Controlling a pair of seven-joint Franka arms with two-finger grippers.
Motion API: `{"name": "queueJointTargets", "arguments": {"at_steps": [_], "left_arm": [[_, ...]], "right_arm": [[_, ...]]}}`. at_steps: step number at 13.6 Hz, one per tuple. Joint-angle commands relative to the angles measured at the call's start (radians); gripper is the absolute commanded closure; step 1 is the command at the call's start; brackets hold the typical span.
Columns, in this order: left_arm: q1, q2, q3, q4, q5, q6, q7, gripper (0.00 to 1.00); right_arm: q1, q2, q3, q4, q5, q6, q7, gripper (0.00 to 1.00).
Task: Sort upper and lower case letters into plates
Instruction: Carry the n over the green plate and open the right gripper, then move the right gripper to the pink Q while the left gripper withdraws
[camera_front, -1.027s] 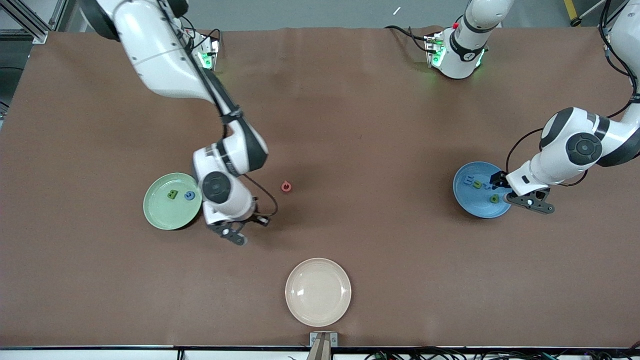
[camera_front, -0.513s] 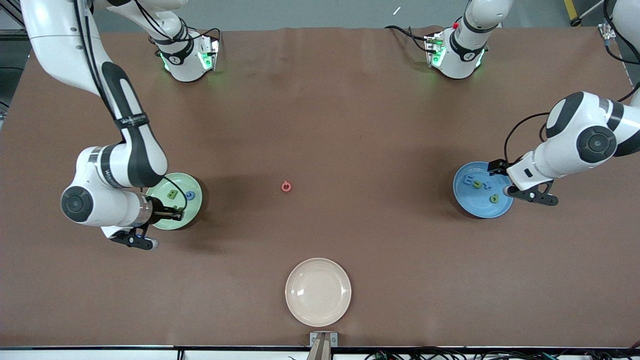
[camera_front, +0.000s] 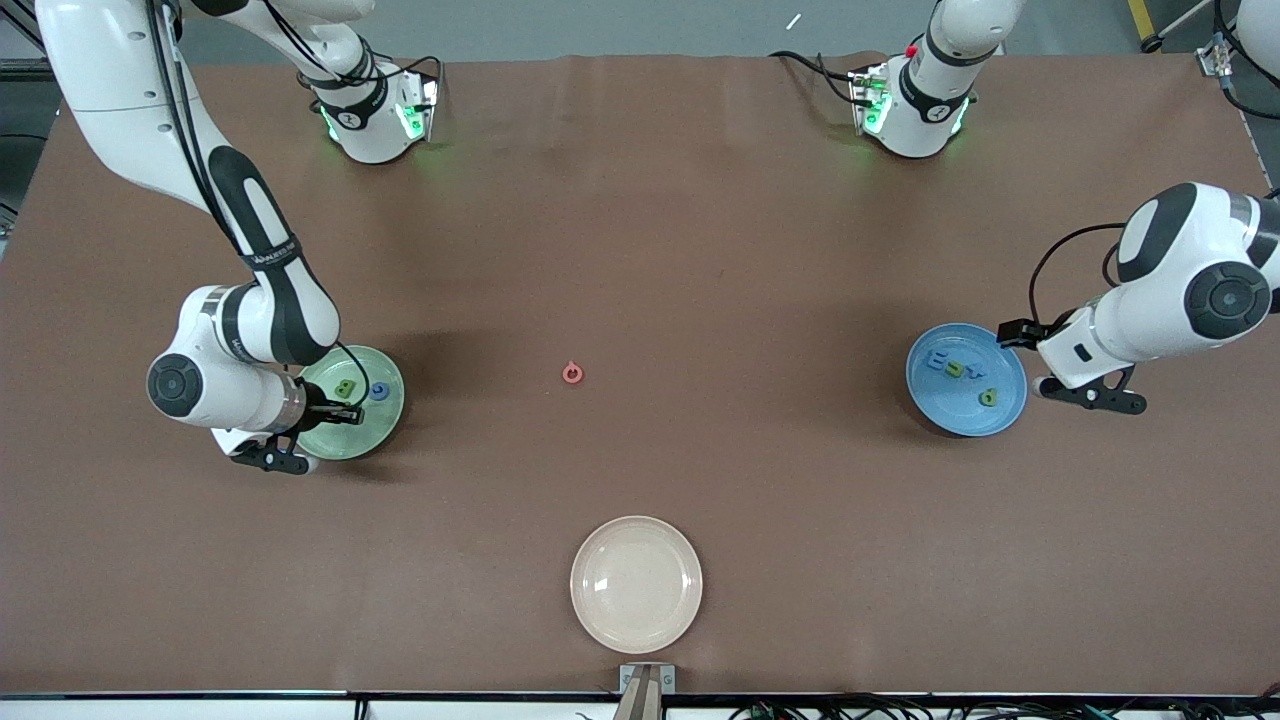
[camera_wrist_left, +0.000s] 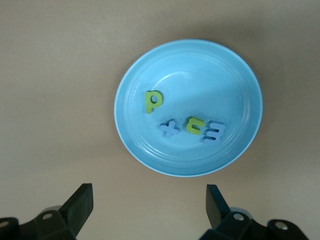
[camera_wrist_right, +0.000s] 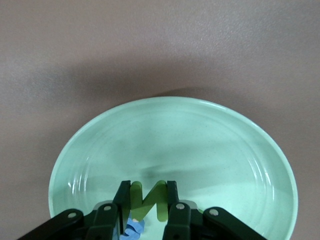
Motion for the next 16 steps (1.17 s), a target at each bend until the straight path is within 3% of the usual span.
{"name": "queueJointTargets", "arguments": {"at_steps": [1, 5, 6, 10, 16], "left_arm": [[-0.120, -0.015, 0.106, 0.031, -0.022, -0.015, 0.018, 0.01], [-0.256, -0.074, 0.241, 0.034, -0.088, -0.010, 0.023, 0.01], [-0.311, -0.117, 0.301, 0.034, -0.125, -0.009, 0.042, 0.01], [-0.595, -0.316, 0.647, 0.030, -0.414, 0.022, 0.197, 0.01], [-0.908, -0.508, 0.985, 0.019, -0.596, 0.013, 0.231, 0.01]], "right_arm": [[-0.022, -0.039, 0.021, -0.037, 0.004, 0.002, -0.011, 0.00], [-0.001, -0.096, 0.027, -0.031, 0.013, -0.064, 0.044, 0.00], [0.029, -0.113, 0.028, -0.032, 0.013, -0.079, 0.105, 0.00], [0.242, -0.134, 0.027, -0.034, 0.012, -0.074, 0.314, 0.00], [0.479, -0.078, 0.025, -0.029, 0.012, 0.135, 0.480, 0.00]]}}
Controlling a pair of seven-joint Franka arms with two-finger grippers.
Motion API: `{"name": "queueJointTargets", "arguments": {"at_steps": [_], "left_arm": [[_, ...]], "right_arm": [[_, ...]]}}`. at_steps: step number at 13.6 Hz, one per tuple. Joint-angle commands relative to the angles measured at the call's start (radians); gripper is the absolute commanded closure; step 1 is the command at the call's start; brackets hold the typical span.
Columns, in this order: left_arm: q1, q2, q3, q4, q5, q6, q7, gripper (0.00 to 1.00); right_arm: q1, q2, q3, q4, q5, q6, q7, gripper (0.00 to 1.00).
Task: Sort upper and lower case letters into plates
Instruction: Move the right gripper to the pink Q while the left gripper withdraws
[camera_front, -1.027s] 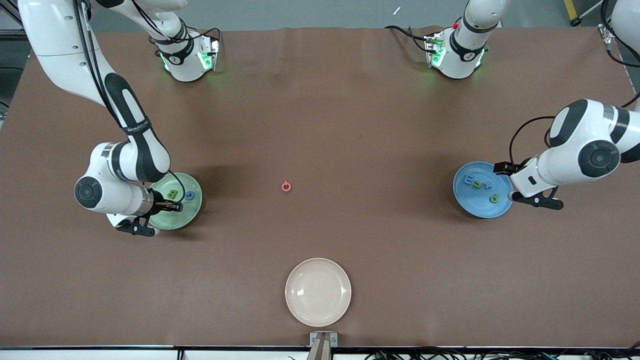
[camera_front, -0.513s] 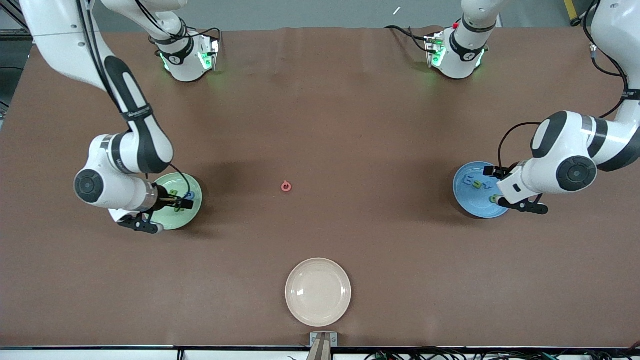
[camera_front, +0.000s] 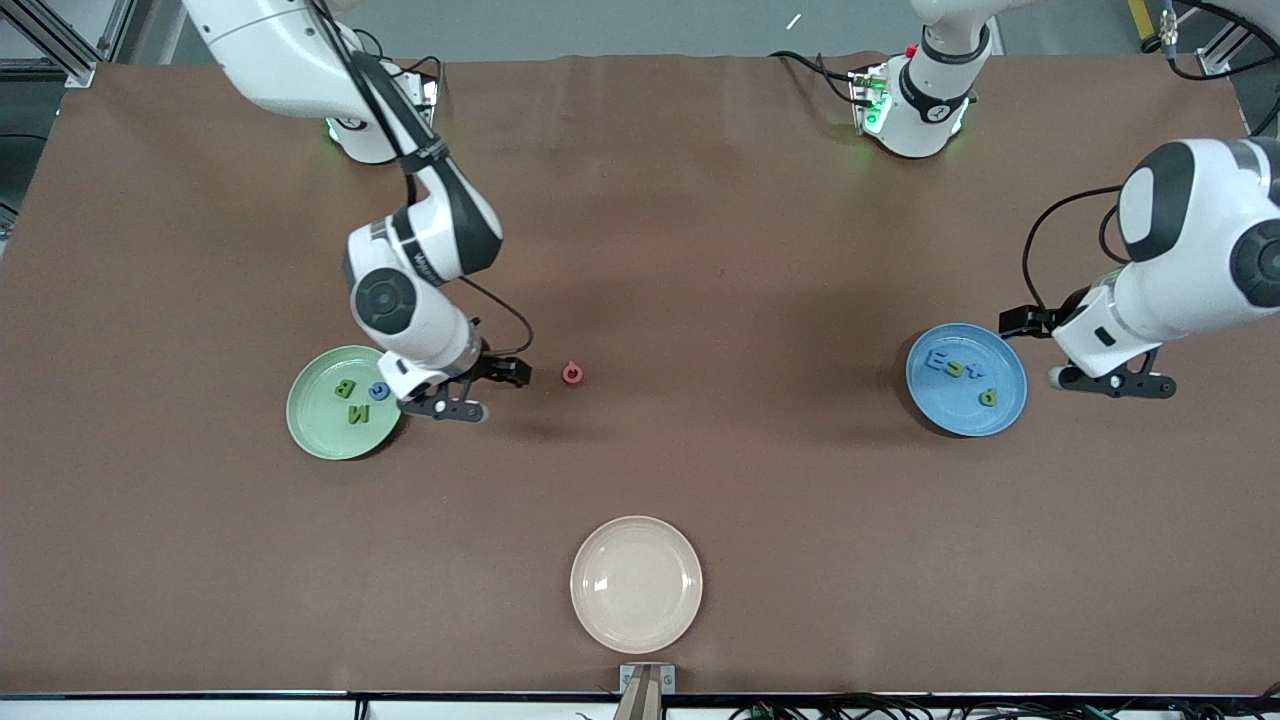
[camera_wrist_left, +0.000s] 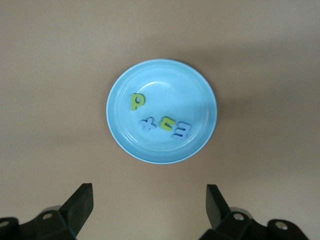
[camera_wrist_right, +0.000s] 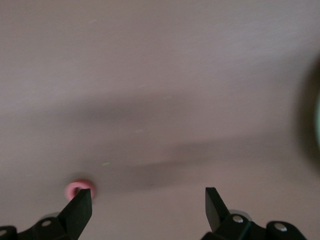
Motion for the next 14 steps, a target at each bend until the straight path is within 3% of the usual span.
{"name": "queueJointTargets", "arguments": {"at_steps": [1, 6, 9, 14], "left_arm": [[-0.152, -0.111, 0.166, -0.035, -0.076, -0.001, 0.026, 0.01], [-0.304, -0.222, 0.347, -0.019, -0.109, -0.029, 0.025, 0.01], [-0.294, -0.230, 0.347, 0.037, -0.109, -0.035, 0.025, 0.01], [-0.278, -0.221, 0.330, 0.157, -0.109, -0.088, 0.019, 0.01]], "right_arm": [[0.078, 0.047, -0.011, -0.007, 0.003, 0.097, 0.079, 0.00], [0.158, 0.113, -0.017, -0.004, -0.004, 0.205, 0.134, 0.03], [0.190, 0.130, -0.026, -0.004, -0.011, 0.209, 0.159, 0.06], [0.237, 0.176, -0.072, 0.036, -0.011, 0.211, 0.165, 0.20]]}}
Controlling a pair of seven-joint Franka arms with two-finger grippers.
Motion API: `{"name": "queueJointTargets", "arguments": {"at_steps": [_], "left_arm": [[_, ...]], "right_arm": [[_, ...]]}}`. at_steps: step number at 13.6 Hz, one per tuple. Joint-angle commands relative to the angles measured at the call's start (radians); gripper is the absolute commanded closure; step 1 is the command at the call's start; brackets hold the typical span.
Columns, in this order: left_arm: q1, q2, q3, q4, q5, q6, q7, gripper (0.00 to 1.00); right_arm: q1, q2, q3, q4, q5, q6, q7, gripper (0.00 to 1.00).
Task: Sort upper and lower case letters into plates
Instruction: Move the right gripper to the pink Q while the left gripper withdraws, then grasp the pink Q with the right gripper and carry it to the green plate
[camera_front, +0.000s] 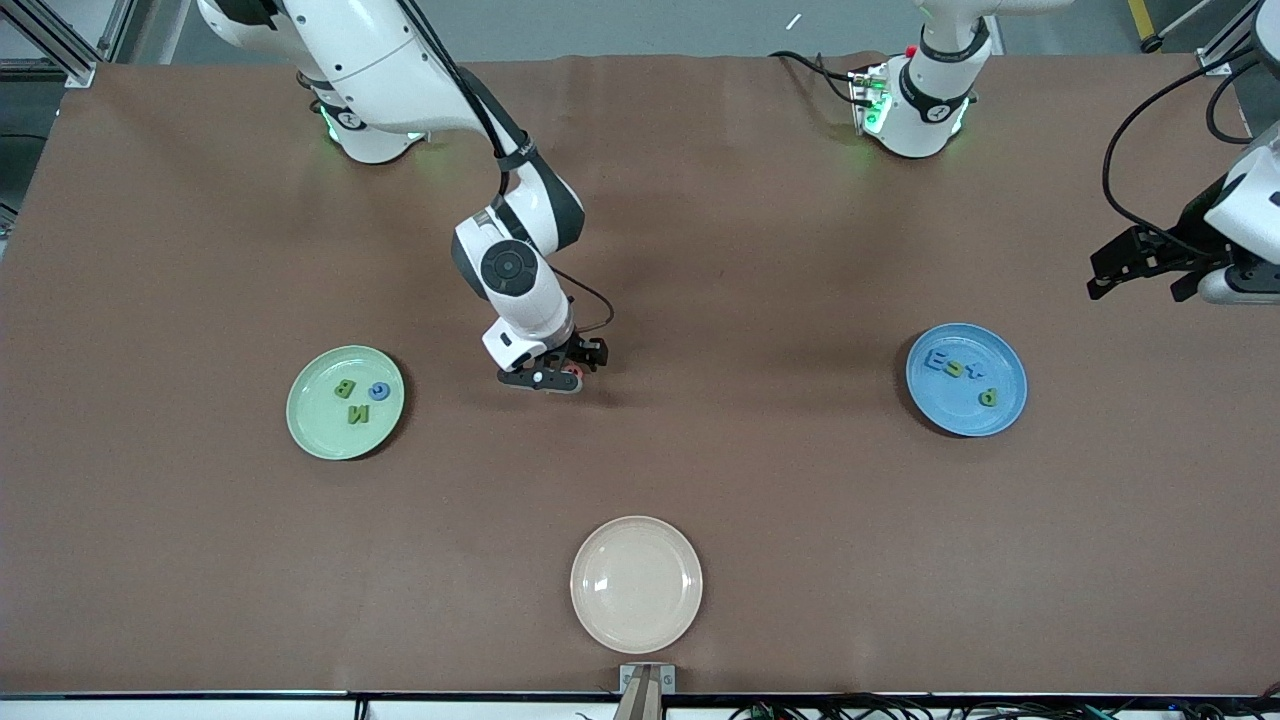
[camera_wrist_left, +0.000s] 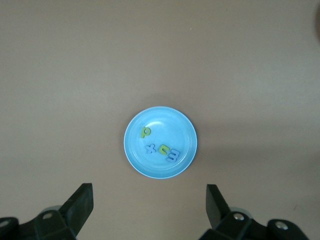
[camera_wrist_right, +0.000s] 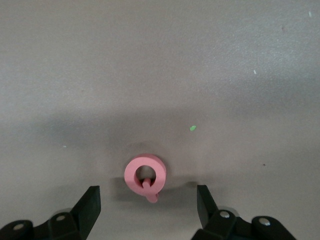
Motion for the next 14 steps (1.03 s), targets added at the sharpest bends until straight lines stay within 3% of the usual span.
{"name": "queueJointTargets", "arguments": {"at_steps": [1, 3, 5, 6, 10, 12, 14], "left_arm": [[0.027, 0.012, -0.019, 0.087, -0.019, -0.058, 0.019, 0.01], [0.088, 0.032, -0.083, 0.113, -0.032, -0.058, 0.021, 0.01], [0.090, 0.050, -0.088, 0.131, -0.034, -0.056, 0.021, 0.01], [0.086, 0.058, -0.088, 0.157, -0.032, -0.056, 0.018, 0.01], [0.044, 0.098, -0.069, 0.199, -0.029, -0.056, 0.021, 0.01], [0.023, 0.098, -0.057, 0.200, -0.028, -0.056, 0.010, 0.01], [-0.011, 0.092, -0.011, 0.200, -0.029, -0.056, 0.009, 0.01]], "right_arm": [[0.028, 0.034, -0.028, 0.041, -0.008, 0.004, 0.024, 0.22], [0.028, 0.051, -0.029, 0.060, -0.010, 0.003, 0.024, 0.25], [0.028, 0.053, -0.031, 0.064, -0.011, 0.005, 0.024, 0.33], [0.028, 0.053, -0.031, 0.063, -0.013, 0.004, 0.024, 0.43], [0.031, 0.051, -0.032, 0.063, -0.016, -0.001, 0.042, 0.68], [0.031, 0.050, -0.031, 0.063, -0.015, -0.003, 0.044, 0.91], [0.008, 0.044, -0.032, 0.066, -0.015, -0.013, 0.048, 0.98]]}}
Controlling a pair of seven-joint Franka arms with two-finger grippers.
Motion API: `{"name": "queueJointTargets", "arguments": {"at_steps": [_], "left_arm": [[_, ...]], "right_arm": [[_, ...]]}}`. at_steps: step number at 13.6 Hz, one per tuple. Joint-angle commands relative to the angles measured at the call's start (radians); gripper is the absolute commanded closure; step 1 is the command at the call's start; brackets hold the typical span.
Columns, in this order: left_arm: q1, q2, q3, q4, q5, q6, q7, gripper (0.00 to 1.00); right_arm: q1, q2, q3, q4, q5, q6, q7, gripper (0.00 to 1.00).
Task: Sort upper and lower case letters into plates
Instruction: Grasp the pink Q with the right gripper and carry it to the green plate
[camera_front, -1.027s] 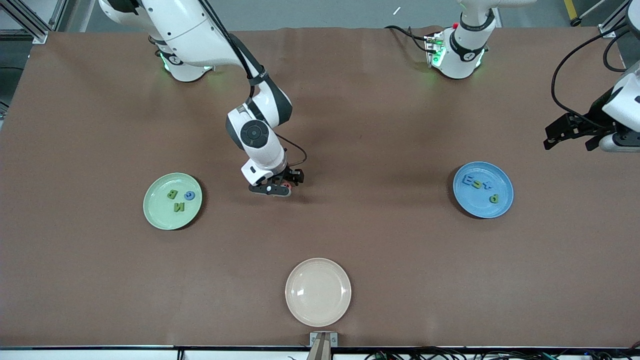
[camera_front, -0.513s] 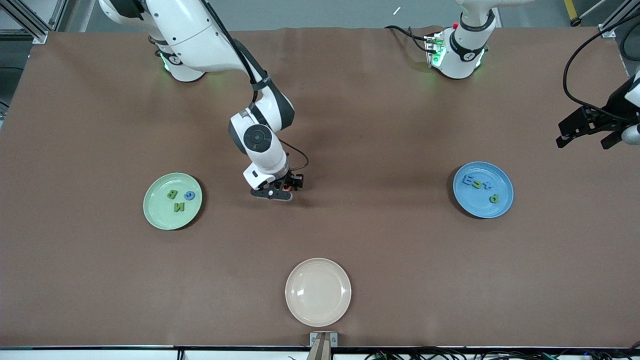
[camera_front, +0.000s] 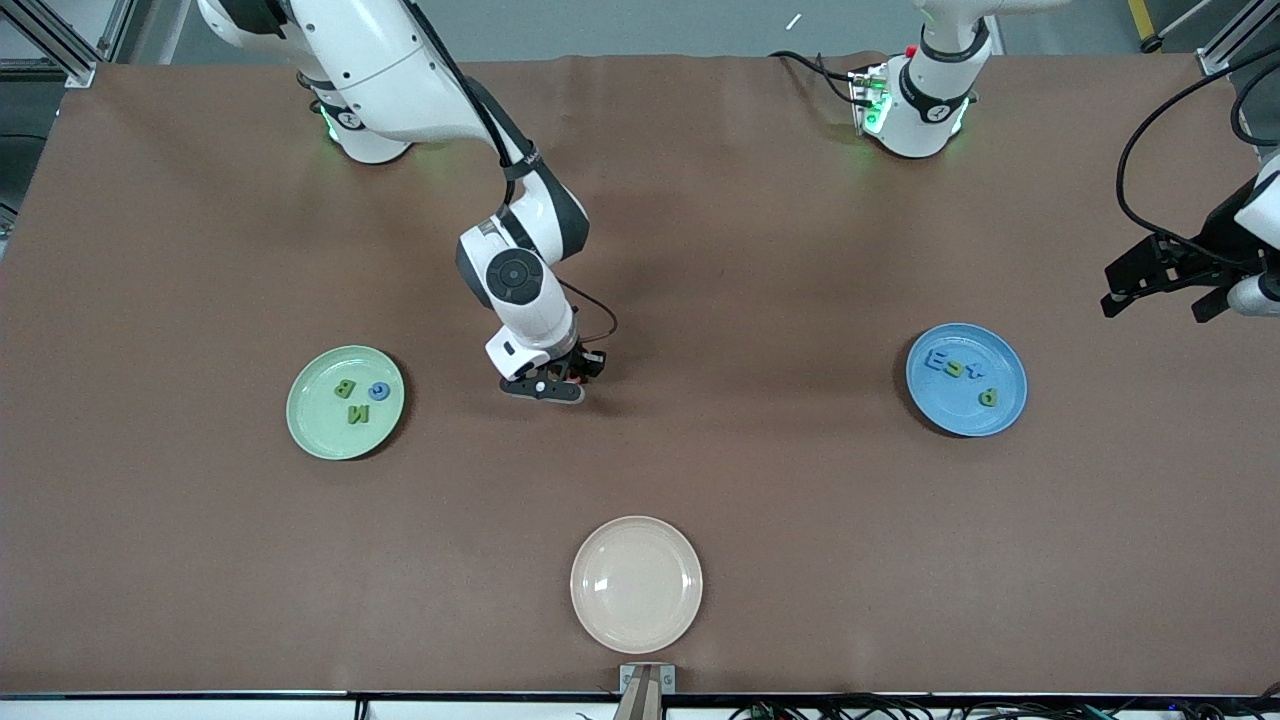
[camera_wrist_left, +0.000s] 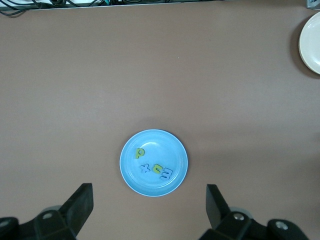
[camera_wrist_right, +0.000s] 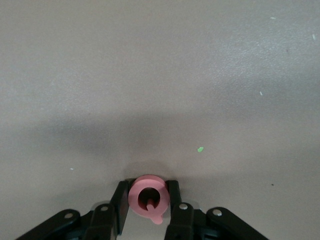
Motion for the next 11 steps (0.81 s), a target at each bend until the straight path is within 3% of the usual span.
{"name": "queueJointTargets", "arguments": {"at_steps": [1, 7, 11], "left_arm": [[-0.034, 0.001, 0.042, 0.029, -0.017, -0.024, 0.007, 0.01], [-0.023, 0.009, 0.035, 0.029, -0.012, -0.024, 0.007, 0.01], [-0.026, 0.008, 0.035, 0.029, -0.012, -0.024, 0.004, 0.01]], "right_arm": [[-0.026, 0.005, -0.016, 0.010, -0.011, -0.012, 0.011, 0.99], [-0.249, -0.177, -0.019, 0.006, -0.012, -0.364, -0.306, 1.00], [-0.406, -0.223, -0.022, -0.058, -0.015, -0.417, -0.533, 1.00]]}}
